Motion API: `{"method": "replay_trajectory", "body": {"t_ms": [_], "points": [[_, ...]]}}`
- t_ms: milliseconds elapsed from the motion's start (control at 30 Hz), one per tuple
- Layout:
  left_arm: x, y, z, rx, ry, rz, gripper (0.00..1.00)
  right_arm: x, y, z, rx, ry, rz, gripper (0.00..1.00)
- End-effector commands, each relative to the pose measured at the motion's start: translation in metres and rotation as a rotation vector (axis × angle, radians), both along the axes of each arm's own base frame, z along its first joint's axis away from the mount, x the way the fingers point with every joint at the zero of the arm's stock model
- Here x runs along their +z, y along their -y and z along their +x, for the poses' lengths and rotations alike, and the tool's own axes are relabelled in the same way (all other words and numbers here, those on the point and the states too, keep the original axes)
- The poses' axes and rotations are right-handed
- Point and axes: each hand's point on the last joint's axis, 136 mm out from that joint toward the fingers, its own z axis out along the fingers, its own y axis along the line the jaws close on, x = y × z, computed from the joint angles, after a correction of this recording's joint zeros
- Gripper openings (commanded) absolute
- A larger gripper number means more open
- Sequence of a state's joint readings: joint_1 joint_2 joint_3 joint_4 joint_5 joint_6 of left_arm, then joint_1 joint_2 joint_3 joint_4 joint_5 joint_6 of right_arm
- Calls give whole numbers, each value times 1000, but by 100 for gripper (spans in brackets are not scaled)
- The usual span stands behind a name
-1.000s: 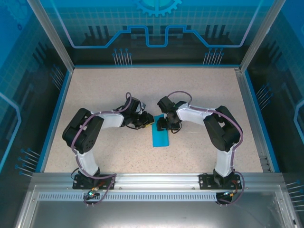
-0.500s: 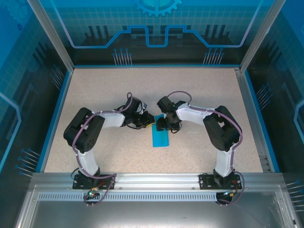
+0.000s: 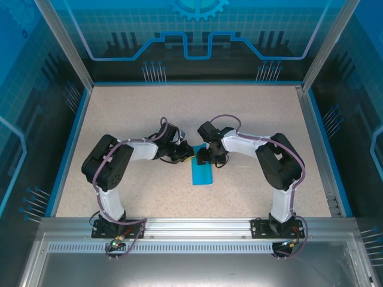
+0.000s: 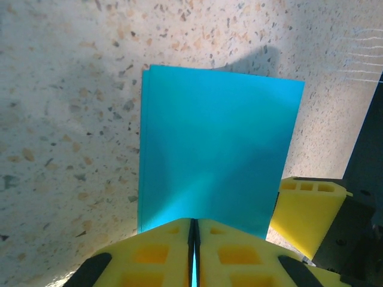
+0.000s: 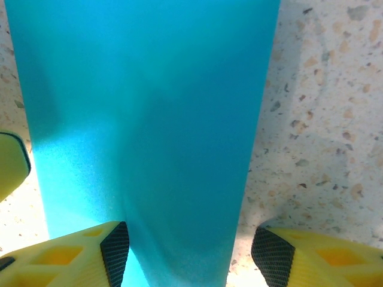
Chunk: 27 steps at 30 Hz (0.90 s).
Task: Fold a paper plane with a square sheet of paper (pick it up from the middle)
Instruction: Hold the square sheet of paper at the center of the table.
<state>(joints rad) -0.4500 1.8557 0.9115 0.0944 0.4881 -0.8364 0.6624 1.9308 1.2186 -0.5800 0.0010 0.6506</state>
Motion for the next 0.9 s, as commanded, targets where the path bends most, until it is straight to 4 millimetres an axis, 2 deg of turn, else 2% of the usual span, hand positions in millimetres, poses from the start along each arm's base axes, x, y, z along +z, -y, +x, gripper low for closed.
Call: {"method": "replay_trajectory", "body": {"t_ms": [0,333,467,567,667,800,867], "points": [[-7,5,-7,-33,-42,16,12,-70,6,-39,35,-153,-64,64],[-25,-6,-17,-20,-100,87,10,-71,7,-38,45,-149,-69,63],[-33,-13,-22,-13,-125,126,9,-62,5,-34,51,-124,-62,62],[-38,-15,-26,-14,-143,135,8,-38,-4,-24,54,-69,-16,62],[-43,-18,-29,-13,-158,154,8,-1,-9,-10,27,17,32,63],[-47,-20,-31,-8,-171,167,7,57,15,10,-109,254,-6,68],[-49,-21,-32,-7,-176,169,7,80,18,13,-126,336,33,71]]}}
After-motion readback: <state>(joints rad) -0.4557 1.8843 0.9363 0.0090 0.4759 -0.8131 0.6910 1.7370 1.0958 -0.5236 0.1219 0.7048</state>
